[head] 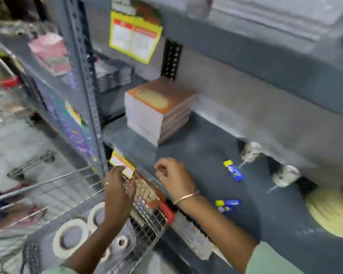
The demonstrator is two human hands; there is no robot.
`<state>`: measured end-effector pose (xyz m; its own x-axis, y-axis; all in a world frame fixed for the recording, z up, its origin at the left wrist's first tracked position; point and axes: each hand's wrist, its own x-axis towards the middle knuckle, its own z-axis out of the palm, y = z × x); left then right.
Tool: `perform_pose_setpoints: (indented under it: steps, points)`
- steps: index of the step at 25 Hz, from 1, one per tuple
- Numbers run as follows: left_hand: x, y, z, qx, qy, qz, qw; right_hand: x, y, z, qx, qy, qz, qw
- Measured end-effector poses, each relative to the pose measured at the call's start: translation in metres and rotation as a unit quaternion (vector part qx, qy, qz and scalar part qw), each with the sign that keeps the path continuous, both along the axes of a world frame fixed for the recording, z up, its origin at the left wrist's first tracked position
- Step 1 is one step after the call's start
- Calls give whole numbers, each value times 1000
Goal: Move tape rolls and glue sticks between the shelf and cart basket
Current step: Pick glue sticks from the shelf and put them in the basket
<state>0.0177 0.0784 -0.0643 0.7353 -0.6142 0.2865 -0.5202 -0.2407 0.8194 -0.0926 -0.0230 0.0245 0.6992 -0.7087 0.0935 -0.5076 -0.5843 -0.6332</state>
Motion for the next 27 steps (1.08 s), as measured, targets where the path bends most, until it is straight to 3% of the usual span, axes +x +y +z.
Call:
perform_pose_setpoints:
  steps: [4, 8, 13, 17, 20, 24, 27]
  points:
    - [-70, -54, 47, 30, -17, -226, 974, -93, -59, 21, 10, 94, -39, 995]
    - [-136, -85, 40, 215, -51, -383, 897, -161, -80, 10, 28, 181, -65, 981]
    - [-153, -93, 30, 318, -79, -377, 866, -176, -77, -11, 42, 226, -34, 973]
    - [-151, -93, 32, 314, -118, -369, 867, -175, -75, -17, 23, 246, -13, 969]
    - [-144, -93, 38, 277, -159, -337, 886, -173, -77, -19, 16, 242, -31, 970]
    - [-144, -90, 41, 216, -59, -197, 954, -168, -74, -24, 20, 230, -77, 970]
    - [-155, -86, 45, 233, 19, -163, 958, -163, -70, -27, 27, 208, -112, 971]
